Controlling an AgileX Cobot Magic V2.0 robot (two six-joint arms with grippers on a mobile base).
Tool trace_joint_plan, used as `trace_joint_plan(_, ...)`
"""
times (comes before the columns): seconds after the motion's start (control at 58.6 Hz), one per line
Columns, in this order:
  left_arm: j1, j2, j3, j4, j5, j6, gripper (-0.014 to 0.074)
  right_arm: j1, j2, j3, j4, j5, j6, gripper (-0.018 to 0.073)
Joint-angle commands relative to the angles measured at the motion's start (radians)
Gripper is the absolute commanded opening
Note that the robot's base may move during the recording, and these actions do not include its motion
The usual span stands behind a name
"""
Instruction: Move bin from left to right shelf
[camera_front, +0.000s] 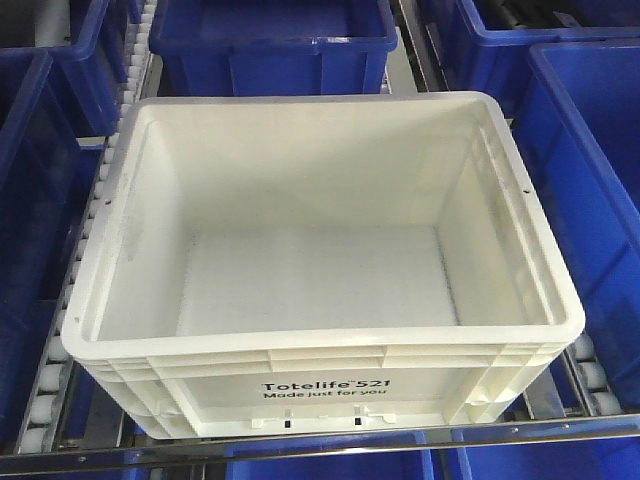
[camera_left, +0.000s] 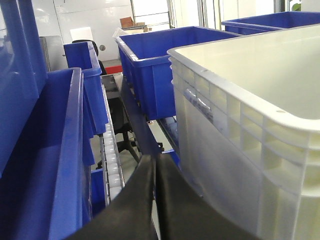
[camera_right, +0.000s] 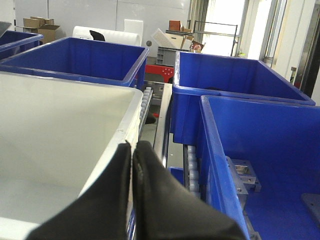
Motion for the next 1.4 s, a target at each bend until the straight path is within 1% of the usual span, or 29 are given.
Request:
trace_joint_plan(0.0, 0.001, -0.015, 0.013, -0.003, -0.078, -0.008, -0.0006, -0.001, 0.011, -0.027, -0.057, -0.072, -0.009, -0.0008)
trace_joint_plan(0.068, 0.001, -0.015, 0.013, -0.003, -0.078, -0.008, -0.0006, -0.001, 0.011, -0.027, -0.143, -0.066, -0.001, -0.0008)
trace_joint_plan(0.119, 0.001, -0.015, 0.013, -0.003, -0.078, -0.008, -0.0006, -0.001, 0.011, -0.027, -0.202, -0.056, 0.032, -0.0008)
trace_joint_plan(0.154, 0.001, -0.015, 0.013, -0.003, -0.078, -0.008, -0.0006, -0.001, 0.011, -0.027, -0.209, -0.051, 0.055, -0.0008)
trace_joint_plan(0.205, 0.001, -0.015, 0.013, -0.003, -0.078, -0.008, -0.0006, -0.001, 0.011, -0.027, -0.209, -0.044, 0.089, -0.0008)
trace_joint_plan(0.307, 0.001, -0.015, 0.013, -0.003, -0.078, -0.008, -0.0006, -0.001, 0.011, 0.001, -0.213, -0.040, 0.093, -0.0008)
trace_joint_plan(0.392, 0.001, -0.015, 0.013, -0.003, -0.078, -0.008, -0.0006, -0.001, 0.000, 0.069, -0.211, -0.087, 0.100, -0.0008)
trace_joint_plan(0.512, 0.001, -0.015, 0.013, -0.003, -0.078, -0.008, -0.0006, -0.001, -0.091, 0.182, -0.208, -0.154, 0.100, -0.0008)
trace_joint_plan(0.58, 0.001, -0.015, 0.013, -0.003, -0.078, -0.008, -0.0006, -0.001, -0.157, 0.239, -0.191, -0.182, 0.103, -0.0008)
trace_joint_plan(0.648, 0.001, -0.015, 0.013, -0.003, -0.078, -0.008, -0.0006, -0.001, -0.219, 0.239, -0.166, -0.117, 0.112, -0.0008)
trace_joint_plan(0.768, 0.001, -0.015, 0.013, -0.003, -0.077, -0.008, -0.0006, -0.001, -0.216, 0.240, -0.150, -0.115, 0.121, -0.0008)
trace_joint_plan(1.024, 0.001, -0.014, 0.013, -0.003, -0.077, -0.008, -0.0006, -0.001, -0.216, 0.240, -0.149, -0.115, 0.122, -0.0008)
trace_joint_plan(1.075, 0.001, -0.014, 0.013, -0.003, -0.077, -0.008, -0.0006, -0.001, -0.216, 0.240, -0.149, -0.106, 0.125, -0.0008)
trace_joint_plan(1.211, 0.001, -0.014, 0.013, -0.003, -0.077, -0.008, -0.0006, -0.001, -0.216, 0.240, -0.149, -0.014, 0.134, -0.0008)
trace_joint_plan(1.382, 0.001, -0.014, 0.013, -0.003, -0.077, -0.008, -0.0006, -0.001, -0.216, 0.240, -0.149, -0.013, 0.134, -0.0008)
